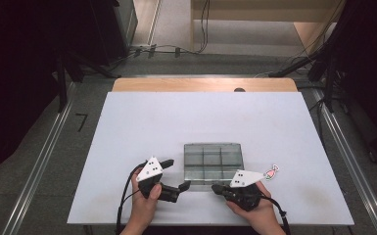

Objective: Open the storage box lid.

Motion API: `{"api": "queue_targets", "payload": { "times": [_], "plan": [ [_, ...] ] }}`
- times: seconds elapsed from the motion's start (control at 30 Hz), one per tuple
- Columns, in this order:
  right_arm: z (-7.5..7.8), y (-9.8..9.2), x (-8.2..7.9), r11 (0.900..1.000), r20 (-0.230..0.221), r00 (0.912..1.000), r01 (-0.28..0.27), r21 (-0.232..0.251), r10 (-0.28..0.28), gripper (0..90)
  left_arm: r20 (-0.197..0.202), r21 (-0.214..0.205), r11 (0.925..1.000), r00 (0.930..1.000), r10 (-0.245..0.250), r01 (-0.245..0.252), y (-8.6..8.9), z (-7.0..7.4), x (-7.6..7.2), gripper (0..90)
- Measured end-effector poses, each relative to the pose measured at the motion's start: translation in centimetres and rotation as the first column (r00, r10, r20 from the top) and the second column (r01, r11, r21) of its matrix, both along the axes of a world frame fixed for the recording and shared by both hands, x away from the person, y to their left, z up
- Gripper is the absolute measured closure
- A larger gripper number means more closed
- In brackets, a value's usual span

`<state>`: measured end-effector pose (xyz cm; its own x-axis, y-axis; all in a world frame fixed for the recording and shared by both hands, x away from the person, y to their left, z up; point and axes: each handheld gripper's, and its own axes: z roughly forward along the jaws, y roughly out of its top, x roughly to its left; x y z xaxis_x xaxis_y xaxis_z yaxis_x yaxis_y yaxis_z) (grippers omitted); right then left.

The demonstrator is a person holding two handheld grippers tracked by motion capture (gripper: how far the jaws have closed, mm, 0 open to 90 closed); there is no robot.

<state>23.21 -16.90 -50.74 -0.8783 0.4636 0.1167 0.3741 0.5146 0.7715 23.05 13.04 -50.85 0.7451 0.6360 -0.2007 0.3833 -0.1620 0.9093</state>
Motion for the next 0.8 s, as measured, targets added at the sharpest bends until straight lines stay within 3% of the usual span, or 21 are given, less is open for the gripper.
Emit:
{"api": "queue_targets", "payload": {
  "times": [0.27,0.8],
  "plan": [
    [-0.01,-0.28,0.23,0.9995,-0.01,0.9995,0.031,-0.004,-0.031,88.1,0.002,0.003,1.0,1.0,0.0,0.0,-0.03,0.0,-0.01,2.4],
    [0.36,-0.38,0.11,0.9997,0.003,0.9997,0.025,0.008,-0.025,88.1,0.001,0.002,1.0,1.0,-0.001,0.001,-0.07,-0.01,-0.01,2.4]
  ]
}}
